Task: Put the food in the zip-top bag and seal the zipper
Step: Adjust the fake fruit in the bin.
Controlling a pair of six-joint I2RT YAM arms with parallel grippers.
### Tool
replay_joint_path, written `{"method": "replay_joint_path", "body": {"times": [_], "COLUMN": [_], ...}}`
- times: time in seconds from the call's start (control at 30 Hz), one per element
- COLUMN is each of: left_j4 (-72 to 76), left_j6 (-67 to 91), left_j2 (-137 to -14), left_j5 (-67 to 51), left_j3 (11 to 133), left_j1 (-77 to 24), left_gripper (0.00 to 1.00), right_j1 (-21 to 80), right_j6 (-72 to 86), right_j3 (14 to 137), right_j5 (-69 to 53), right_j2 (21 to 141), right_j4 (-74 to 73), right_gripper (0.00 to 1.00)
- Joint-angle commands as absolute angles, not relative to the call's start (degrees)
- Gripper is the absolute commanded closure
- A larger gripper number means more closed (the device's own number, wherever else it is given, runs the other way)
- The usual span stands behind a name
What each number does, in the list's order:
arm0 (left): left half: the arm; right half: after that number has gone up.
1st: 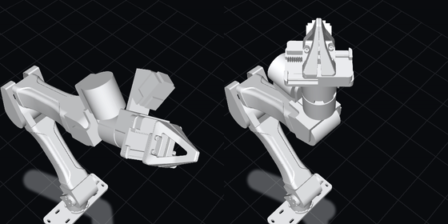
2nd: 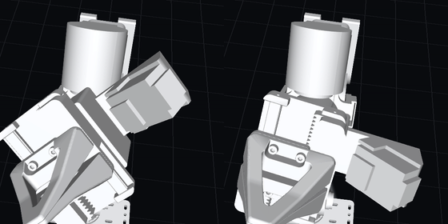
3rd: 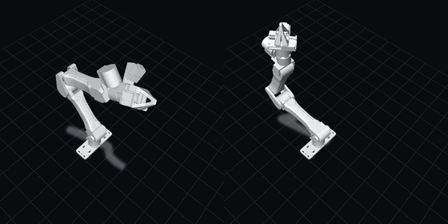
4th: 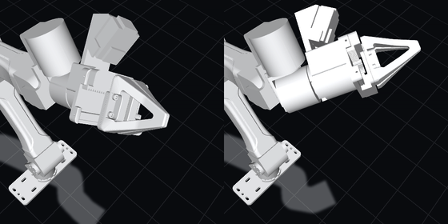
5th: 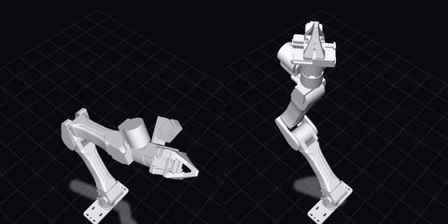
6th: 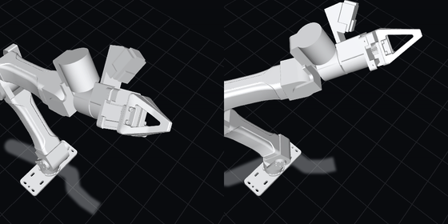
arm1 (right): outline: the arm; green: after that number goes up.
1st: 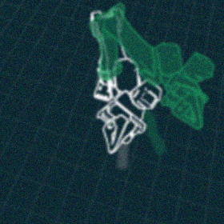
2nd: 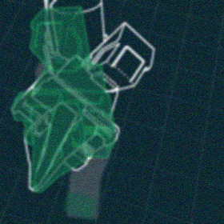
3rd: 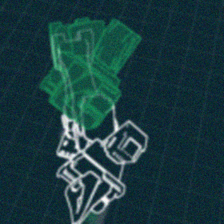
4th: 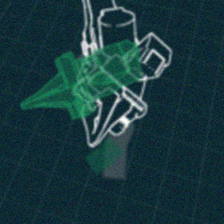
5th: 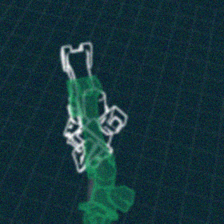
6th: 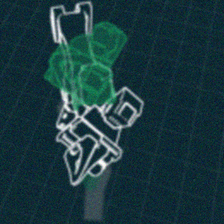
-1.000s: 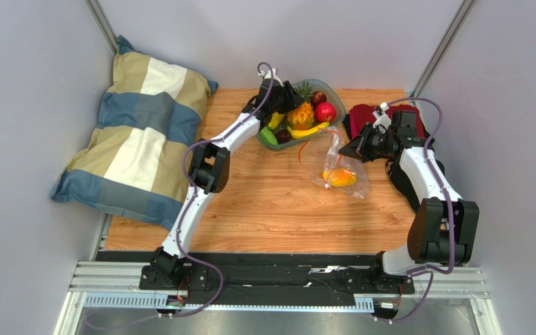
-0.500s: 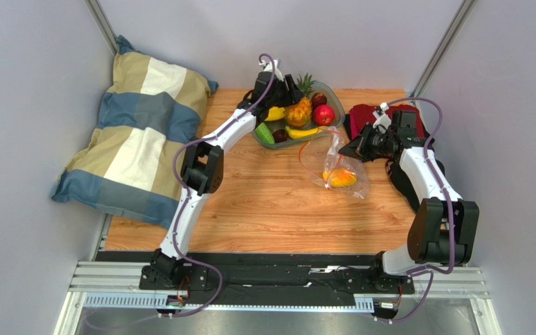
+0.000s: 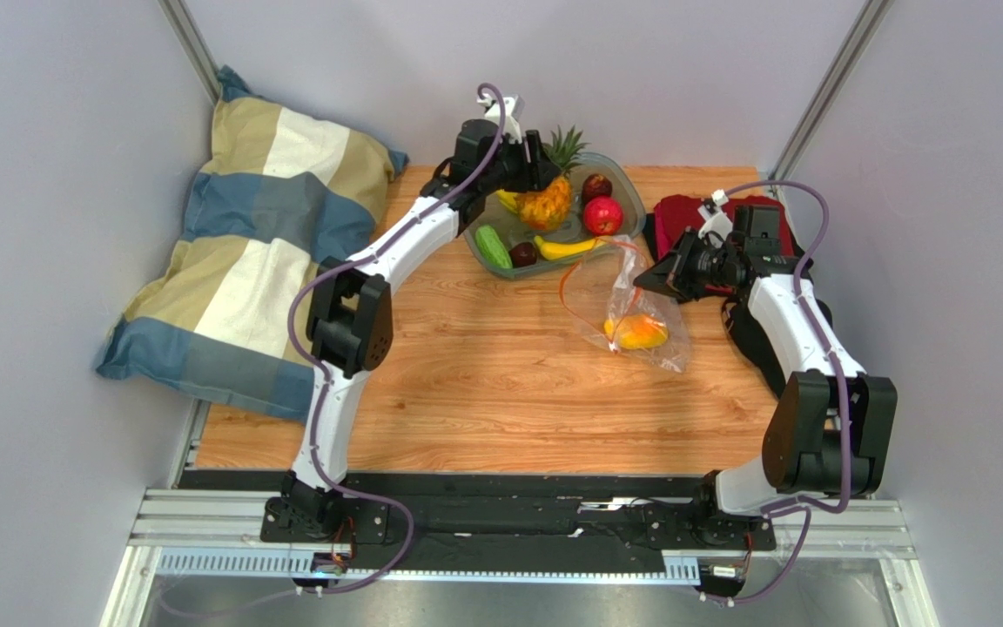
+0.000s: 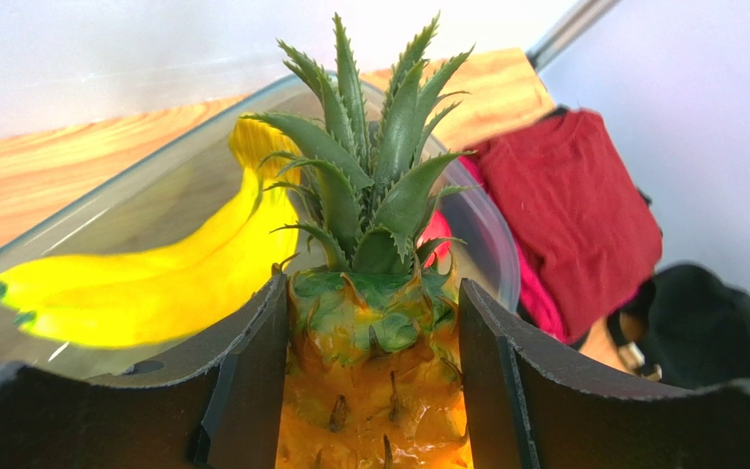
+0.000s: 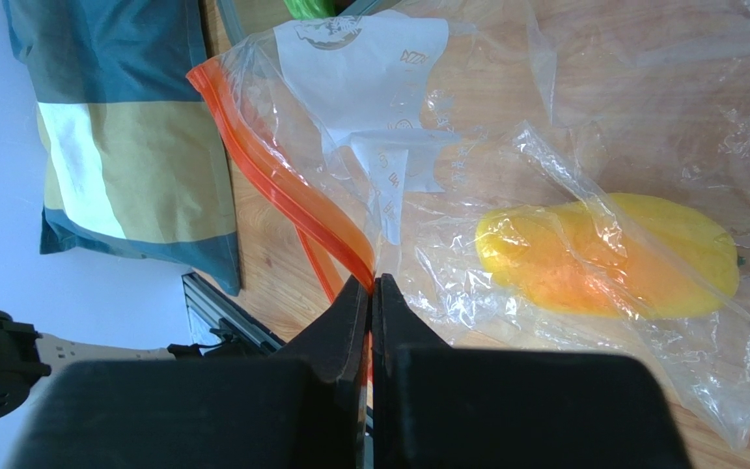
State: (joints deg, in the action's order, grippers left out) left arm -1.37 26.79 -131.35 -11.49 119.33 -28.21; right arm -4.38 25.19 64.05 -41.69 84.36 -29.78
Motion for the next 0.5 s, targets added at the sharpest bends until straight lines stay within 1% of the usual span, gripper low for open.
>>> {"method": "replay_joint_path", "body": {"times": [0.0, 0.07, 0.27, 0.33, 0.47], "left_j4": [0.44, 0.18, -13.5, -15.2, -15.64], "left_j6": [22.51, 21.8, 15.22, 12.85, 7.14], "left_j2": [-124.11, -122.87, -123.48, -123.66, -124.1], "left_j5": [-16.08, -17.57, -16.09, -13.9, -11.96], "left_j3": [115.41, 114.26, 115.31, 114.44, 113.47], "left_j1": [-27.16, -27.16, -27.16, -27.07, -26.63], "left_gripper": [0.89, 0.89, 0.88, 0.87, 0.8], "right_j1": [-4.75, -4.75, -4.75, -4.75, -4.75], "right_j6": [24.96, 25.4, 25.84, 25.75, 25.84], "right_j3": [67.23, 68.02, 68.99, 69.08, 68.82], "right_j5": [-43.06, -43.68, -45.09, -45.09, -45.18], "right_j2": [84.9, 85.43, 86.48, 86.22, 86.22], "right_j4": [-28.74, -28.83, -28.74, -28.83, -28.65], "right_gripper": [1.0, 1.0, 1.0, 1.0, 1.0]}}
